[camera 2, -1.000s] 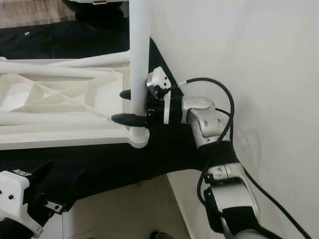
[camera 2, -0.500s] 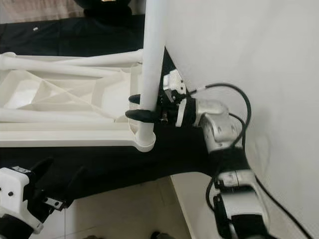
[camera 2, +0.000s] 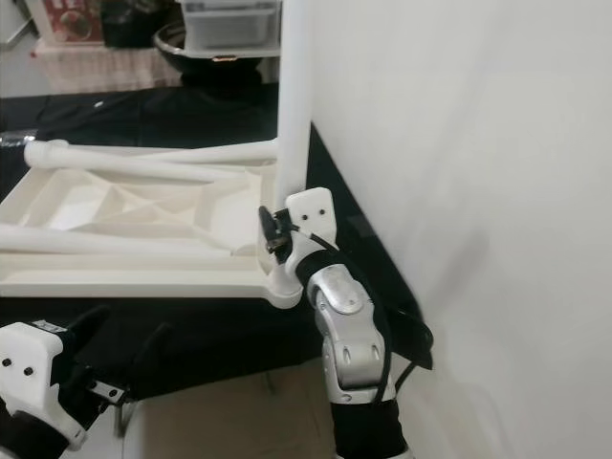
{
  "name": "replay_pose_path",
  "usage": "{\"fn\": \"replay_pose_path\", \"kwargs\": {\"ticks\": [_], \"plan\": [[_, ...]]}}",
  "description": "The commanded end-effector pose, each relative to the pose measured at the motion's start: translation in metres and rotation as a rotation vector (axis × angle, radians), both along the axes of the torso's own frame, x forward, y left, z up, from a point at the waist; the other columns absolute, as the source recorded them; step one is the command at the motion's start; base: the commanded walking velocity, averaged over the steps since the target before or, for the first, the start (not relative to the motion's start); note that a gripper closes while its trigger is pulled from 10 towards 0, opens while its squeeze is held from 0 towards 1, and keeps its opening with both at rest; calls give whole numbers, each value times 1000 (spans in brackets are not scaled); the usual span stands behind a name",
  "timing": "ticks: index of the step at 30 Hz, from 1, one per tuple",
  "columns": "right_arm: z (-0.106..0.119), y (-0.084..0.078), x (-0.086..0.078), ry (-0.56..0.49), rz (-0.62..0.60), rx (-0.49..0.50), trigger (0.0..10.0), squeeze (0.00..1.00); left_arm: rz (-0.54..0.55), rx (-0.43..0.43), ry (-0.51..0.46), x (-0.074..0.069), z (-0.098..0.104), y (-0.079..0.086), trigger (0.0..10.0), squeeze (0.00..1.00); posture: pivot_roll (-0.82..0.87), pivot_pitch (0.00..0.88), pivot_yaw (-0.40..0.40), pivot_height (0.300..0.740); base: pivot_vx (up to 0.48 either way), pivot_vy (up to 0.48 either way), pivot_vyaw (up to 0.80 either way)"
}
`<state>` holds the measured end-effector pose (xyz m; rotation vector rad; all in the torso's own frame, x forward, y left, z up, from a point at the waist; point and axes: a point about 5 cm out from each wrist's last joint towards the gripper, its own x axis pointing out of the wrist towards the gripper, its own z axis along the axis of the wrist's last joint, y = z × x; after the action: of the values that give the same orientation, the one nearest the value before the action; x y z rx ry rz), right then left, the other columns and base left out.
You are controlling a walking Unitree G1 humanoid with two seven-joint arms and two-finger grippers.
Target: Building children table
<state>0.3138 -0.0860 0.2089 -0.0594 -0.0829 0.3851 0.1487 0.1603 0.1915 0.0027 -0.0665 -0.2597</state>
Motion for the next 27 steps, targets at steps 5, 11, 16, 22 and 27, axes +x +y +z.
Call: {"fn": "replay_pose_path", "kwargs": {"ticks": [5,11,16,22,27], "plan": [[10,1,5,14,341,64,10000,1000,6,-12,33,1,-6,0,10000,0,134,156,-58,740,0,0,0],[12,-14,5,-31,580,-112,10000,1000,1,-17,36,-1,-5,-2,10000,0,139,164,-59,740,0,0,0],[12,-26,9,24,802,-220,10000,0,7,-15,45,-4,-5,-2,10000,0,155,180,-64,740,0,0,0],[26,-31,28,49,918,-208,10000,0,13,-5,73,-12,-7,0,10000,0,182,202,-59,740,0,0,0],[28,-30,36,54,953,-216,10000,0,6,0,95,-17,-8,-1,10000,0,195,213,-58,740,0,0,0]]}}
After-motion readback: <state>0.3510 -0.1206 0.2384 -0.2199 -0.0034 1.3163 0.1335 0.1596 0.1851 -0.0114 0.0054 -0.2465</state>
